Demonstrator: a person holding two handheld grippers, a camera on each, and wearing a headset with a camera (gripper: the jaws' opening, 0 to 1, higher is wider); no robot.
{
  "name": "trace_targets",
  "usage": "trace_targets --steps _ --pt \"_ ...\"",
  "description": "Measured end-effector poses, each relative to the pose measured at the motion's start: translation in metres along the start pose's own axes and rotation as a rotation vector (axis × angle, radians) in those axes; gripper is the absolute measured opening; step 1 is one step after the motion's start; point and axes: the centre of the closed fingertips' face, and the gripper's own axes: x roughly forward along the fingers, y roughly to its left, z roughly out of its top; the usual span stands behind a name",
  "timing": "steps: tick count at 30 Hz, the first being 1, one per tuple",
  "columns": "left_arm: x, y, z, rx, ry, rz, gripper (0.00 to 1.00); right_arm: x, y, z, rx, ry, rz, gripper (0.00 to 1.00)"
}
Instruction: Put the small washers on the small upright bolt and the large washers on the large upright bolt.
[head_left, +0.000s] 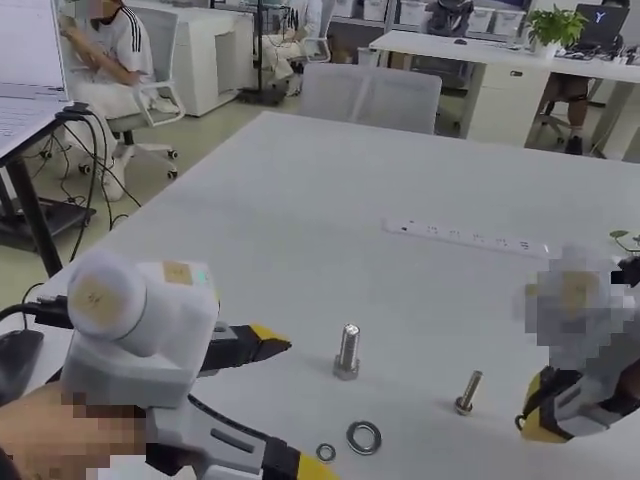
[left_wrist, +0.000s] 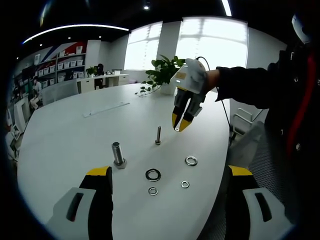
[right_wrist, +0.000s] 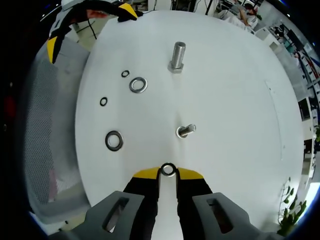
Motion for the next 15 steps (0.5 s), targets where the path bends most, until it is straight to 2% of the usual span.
trace_targets --steps 4,9,15 --pt "0.000 0.000 0.000 0.000 0.001 -0.001 0.94 -0.010 -0.004 0.006 -0.014 -0.007 -0.008 0.13" --pt "0.000 0.000 0.001 0.001 -0.001 -0.002 0.94 -0.024 -0.008 0.024 -0.043 -0.037 -0.015 0.13" --pt "0.001 0.000 0.001 0.002 0.001 -0.005 0.94 -0.027 -0.012 0.039 -0.083 -0.037 -0.027 0.13"
